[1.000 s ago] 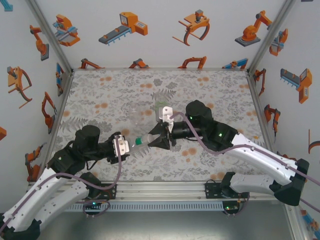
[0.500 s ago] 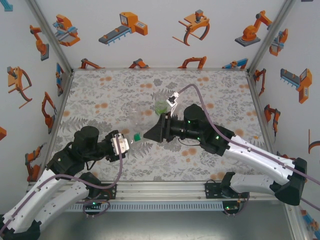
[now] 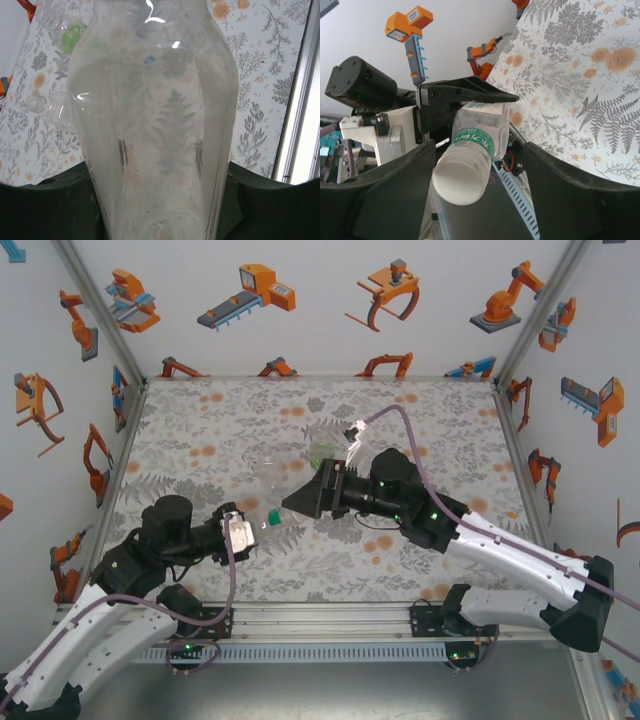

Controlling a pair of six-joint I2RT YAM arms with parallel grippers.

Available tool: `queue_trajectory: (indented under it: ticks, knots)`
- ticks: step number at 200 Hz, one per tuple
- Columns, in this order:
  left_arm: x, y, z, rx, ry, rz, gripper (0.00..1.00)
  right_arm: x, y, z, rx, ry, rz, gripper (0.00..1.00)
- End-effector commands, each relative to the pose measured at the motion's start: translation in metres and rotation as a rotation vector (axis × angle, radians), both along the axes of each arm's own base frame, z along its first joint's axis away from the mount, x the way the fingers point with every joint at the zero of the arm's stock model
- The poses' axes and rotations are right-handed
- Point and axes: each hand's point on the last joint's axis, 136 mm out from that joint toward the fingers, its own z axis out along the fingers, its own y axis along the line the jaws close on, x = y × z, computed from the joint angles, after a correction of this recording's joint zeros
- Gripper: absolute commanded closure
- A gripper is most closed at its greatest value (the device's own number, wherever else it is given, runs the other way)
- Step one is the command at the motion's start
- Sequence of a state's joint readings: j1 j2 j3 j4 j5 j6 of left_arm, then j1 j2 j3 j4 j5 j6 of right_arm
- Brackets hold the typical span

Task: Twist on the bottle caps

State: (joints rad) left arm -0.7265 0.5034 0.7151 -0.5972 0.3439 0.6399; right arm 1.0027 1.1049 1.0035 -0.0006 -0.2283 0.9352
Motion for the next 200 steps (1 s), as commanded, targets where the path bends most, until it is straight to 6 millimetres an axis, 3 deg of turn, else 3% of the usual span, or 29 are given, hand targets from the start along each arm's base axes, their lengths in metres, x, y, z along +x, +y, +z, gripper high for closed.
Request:
queue_trajectory:
  ticks: [1,49,79,107,135,200]
  knots:
    - [-0.007,-0.005,0.012,-0.042,-0.028,-0.048,1.00,-0.008,-0.005,0.034,0.015,-0.128,0.045,0.30]
    - [-0.008,-0.006,0.010,-0.040,-0.024,-0.057,1.00,-0.012,-0.035,0.046,-0.184,-0.479,0.046,0.32]
    - [-0.008,-0.006,0.009,-0.033,-0.022,-0.060,1.00,-0.046,-0.032,0.043,-0.251,-0.881,0.299,0.35]
    - [-0.009,-0.006,0.004,-0.019,-0.012,-0.068,1.00,-0.071,-0.025,0.040,-0.269,-1.099,0.528,0.35]
    - [-0.010,-0.008,0.002,-0.008,0.007,-0.079,1.00,-0.085,-0.015,0.044,-0.227,-1.204,0.669,0.35]
    - [-0.010,-0.008,0.001,-0.008,0.010,-0.081,1.00,-0.083,0.003,0.033,-0.199,-1.230,0.713,0.41]
